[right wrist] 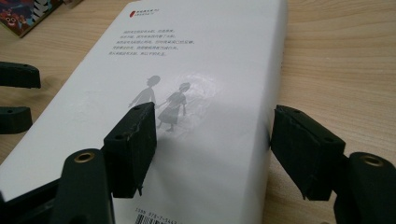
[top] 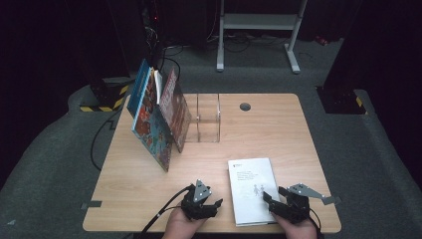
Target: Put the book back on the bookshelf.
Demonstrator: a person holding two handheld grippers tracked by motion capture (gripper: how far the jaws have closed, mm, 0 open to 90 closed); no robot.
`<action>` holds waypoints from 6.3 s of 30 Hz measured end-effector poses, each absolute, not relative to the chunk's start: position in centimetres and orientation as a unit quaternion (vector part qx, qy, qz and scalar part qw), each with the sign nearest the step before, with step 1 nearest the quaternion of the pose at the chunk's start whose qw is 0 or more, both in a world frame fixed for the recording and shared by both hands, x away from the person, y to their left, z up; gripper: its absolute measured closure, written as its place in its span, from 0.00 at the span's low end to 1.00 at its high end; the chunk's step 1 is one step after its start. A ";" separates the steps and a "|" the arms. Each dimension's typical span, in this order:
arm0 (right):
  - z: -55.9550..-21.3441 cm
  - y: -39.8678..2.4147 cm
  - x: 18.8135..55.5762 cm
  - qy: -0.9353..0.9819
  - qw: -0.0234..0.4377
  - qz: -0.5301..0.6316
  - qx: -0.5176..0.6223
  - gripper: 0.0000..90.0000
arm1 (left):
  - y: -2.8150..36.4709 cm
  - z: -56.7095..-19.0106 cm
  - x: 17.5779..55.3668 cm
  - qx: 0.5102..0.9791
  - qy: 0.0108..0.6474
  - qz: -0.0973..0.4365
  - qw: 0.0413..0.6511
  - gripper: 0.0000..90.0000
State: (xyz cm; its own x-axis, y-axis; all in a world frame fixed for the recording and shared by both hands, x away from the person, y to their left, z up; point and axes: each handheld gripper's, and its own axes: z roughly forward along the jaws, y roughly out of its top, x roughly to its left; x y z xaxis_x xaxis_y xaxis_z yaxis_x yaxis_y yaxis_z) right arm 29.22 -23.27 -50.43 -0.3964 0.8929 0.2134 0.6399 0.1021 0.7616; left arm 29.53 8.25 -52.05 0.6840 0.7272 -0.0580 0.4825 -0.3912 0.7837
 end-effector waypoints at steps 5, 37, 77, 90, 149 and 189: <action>-50.4 -23.1 29.1 0.724 0.156 0.412 0.531 0.35 | 7.9 -52.2 29.7 0.817 0.372 0.142 0.417 0.41; -50.4 -22.4 29.0 0.721 0.171 0.406 0.534 0.36 | 6.4 -52.3 30.5 0.823 0.369 0.135 0.409 0.45; -49.3 -14.3 32.4 0.756 0.198 0.413 0.467 0.46 | 13.9 -52.4 33.0 0.794 0.445 0.194 0.366 0.58; -51.3 -16.8 31.0 0.766 0.213 0.376 0.476 0.54 | 15.3 -51.7 31.7 0.759 0.468 0.199 0.407 0.64; -50.6 -15.7 30.9 0.788 0.190 0.383 0.443 0.63 | 15.3 -50.3 30.3 0.743 0.445 0.216 0.450 0.56; -50.8 -15.6 25.6 0.818 0.155 0.381 0.402 0.53 | 14.3 -51.7 35.4 0.728 0.477 0.120 0.477 0.35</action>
State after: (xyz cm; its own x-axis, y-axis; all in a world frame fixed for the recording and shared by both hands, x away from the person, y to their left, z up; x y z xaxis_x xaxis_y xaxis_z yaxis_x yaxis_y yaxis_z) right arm 25.61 -15.63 -50.76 -0.6292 0.7755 0.0527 0.5390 0.3865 0.7484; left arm 35.37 14.26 -51.72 0.5155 0.8097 -0.2804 0.5803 -0.0891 0.8095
